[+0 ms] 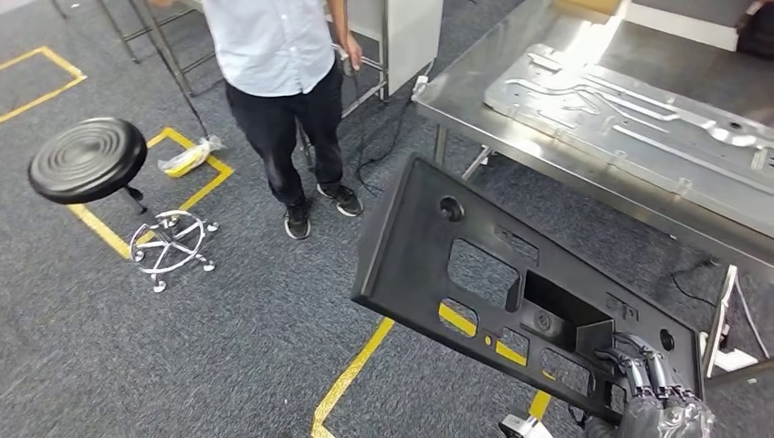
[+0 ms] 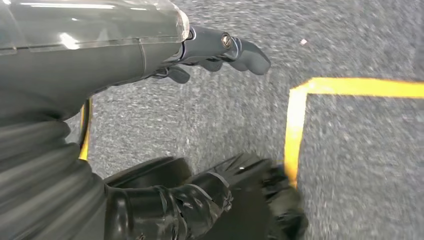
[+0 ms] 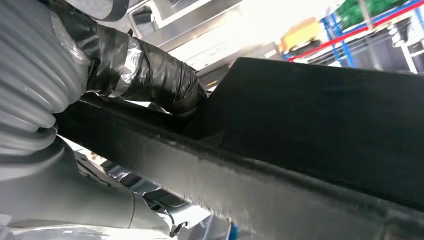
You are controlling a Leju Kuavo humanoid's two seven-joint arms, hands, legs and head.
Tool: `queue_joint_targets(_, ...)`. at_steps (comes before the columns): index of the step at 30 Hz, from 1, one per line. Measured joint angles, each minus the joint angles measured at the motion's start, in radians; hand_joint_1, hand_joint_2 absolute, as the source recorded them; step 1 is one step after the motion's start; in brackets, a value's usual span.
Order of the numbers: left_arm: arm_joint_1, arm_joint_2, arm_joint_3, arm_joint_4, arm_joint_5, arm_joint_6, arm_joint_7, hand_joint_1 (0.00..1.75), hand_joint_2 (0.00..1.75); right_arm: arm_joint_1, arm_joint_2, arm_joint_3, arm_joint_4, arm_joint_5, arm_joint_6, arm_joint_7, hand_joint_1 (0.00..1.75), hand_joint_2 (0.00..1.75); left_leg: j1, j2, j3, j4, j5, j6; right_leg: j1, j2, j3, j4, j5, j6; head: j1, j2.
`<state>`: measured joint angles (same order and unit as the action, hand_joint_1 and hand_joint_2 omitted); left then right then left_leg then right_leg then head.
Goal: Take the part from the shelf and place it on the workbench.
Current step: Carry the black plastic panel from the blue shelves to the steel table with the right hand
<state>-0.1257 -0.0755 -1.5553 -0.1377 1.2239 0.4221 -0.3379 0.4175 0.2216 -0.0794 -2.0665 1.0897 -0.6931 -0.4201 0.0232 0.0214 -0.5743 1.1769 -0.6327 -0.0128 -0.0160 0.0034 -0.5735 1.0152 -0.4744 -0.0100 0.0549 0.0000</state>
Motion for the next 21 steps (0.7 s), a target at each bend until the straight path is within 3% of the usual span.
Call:
queue_joint_targets(1,0.002,0.0,0.0,0.0,0.0,0.0,0.0,0.0,1.75,0.0,0.0,0.0,0.0,0.001,0.0,0.0,1.75,1.75,0.0,-0.009,-0.037,0.069,-0.023,0.0,0.002,0.012,0.0,0.001,0.0,-0.002,0.0,0.0)
queue_joint_targets(2,0.005,0.0,0.0,0.0,0.0,0.0,0.0,0.0,1.75,0.0,0.0,0.0,0.0,0.002,0.0,0.0,1.75,1.75,-0.001,-0.013,-0.064,0.112,-0.027,0.001,0.004,0.026,0.0,0.002,-0.001,-0.004,0.0,0.0)
queue_joint_targets(3,0.007,0.0,0.0,0.0,0.001,0.0,0.001,0.0,1.75,0.0,0.0,0.0,0.0,0.003,0.0,0.001,1.75,1.75,-0.001,-0.014,-0.076,0.118,-0.01,0.003,0.005,0.042,0.001,0.004,-0.002,-0.004,0.0,0.0)
queue_joint_targets(5,0.009,0.0,0.0,0.0,0.001,0.0,0.001,0.0,1.75,0.0,0.0,0.0,0.0,0.003,0.0,0.001,1.75,1.75,-0.001,-0.031,-0.047,0.019,0.07,0.011,0.006,0.072,0.003,0.01,-0.006,-0.004,0.0,0.0)
queue_joint_targets(7,0.008,0.002,0.0,0.001,0.002,0.0,0.001,0.0,1.75,0.0,0.0,0.0,0.001,0.004,0.0,0.002,1.75,1.75,-0.001,-0.073,-0.004,-0.1,0.126,0.021,0.008,0.097,0.002,0.016,-0.01,0.003,0.0,0.0)
queue_joint_targets(9,0.007,0.003,0.0,0.001,0.002,-0.001,0.001,0.0,1.75,0.0,-0.001,0.002,0.001,0.006,0.0,0.003,1.75,1.75,-0.004,-0.091,0.011,-0.14,0.131,0.027,0.005,0.117,-0.005,0.018,-0.009,0.015,0.001,0.0)
queue_joint_targets(11,0.004,0.003,0.0,0.001,0.003,-0.001,0.001,0.0,1.75,0.002,-0.001,0.002,0.001,0.006,0.0,0.005,1.75,1.75,-0.004,-0.071,0.017,-0.15,0.136,0.036,0.002,0.127,-0.008,0.016,-0.007,0.029,0.0,0.0)
queue_joint_targets(13,0.003,0.003,0.0,0.001,0.003,-0.002,0.001,0.0,1.75,0.002,-0.003,0.002,0.0,0.006,0.0,0.005,1.75,1.75,0.0,-0.047,0.024,-0.164,0.144,0.049,0.004,0.084,-0.022,0.049,-0.03,0.04,0.002,0.0)
queue_joint_targets(15,0.004,0.002,0.0,0.002,0.003,-0.003,0.001,0.0,1.75,0.0,-0.005,0.003,0.0,0.007,0.0,0.005,1.75,1.75,-0.001,-0.021,0.028,-0.17,0.144,0.057,0.003,0.025,-0.074,0.157,-0.09,0.05,0.004,0.0)
queue_joint_targets(17,0.008,0.002,0.0,0.002,0.003,-0.003,0.001,0.0,1.75,0.0,-0.006,0.003,0.002,0.007,0.0,0.005,1.75,1.75,-0.002,0.008,0.028,-0.169,0.141,0.059,-0.002,0.007,-0.132,0.269,-0.132,0.06,0.004,0.0)
queue_joint_targets(18,0.008,0.002,0.0,0.002,0.003,-0.004,0.002,0.0,1.75,0.001,-0.007,0.003,0.003,0.007,0.0,0.005,1.75,1.75,-0.002,0.022,0.029,-0.169,0.139,0.058,-0.005,0.004,-0.139,0.282,-0.126,0.063,0.004,0.0)
queue_joint_targets(19,0.008,0.002,0.0,0.002,0.003,-0.004,0.002,0.0,1.75,0.002,-0.007,0.003,0.004,0.007,0.0,0.006,1.75,1.75,-0.002,0.035,0.032,-0.169,0.137,0.056,-0.008,-0.001,-0.125,0.253,-0.1,0.065,0.005,0.0)
queue_joint_targets(21,0.007,0.001,0.0,0.002,0.003,-0.004,0.002,0.0,1.75,0.001,-0.008,0.003,0.004,0.007,0.0,0.007,1.75,1.75,-0.002,0.057,0.04,-0.167,0.129,0.048,-0.008,-0.037,-0.054,0.116,-0.033,0.063,0.005,0.0)
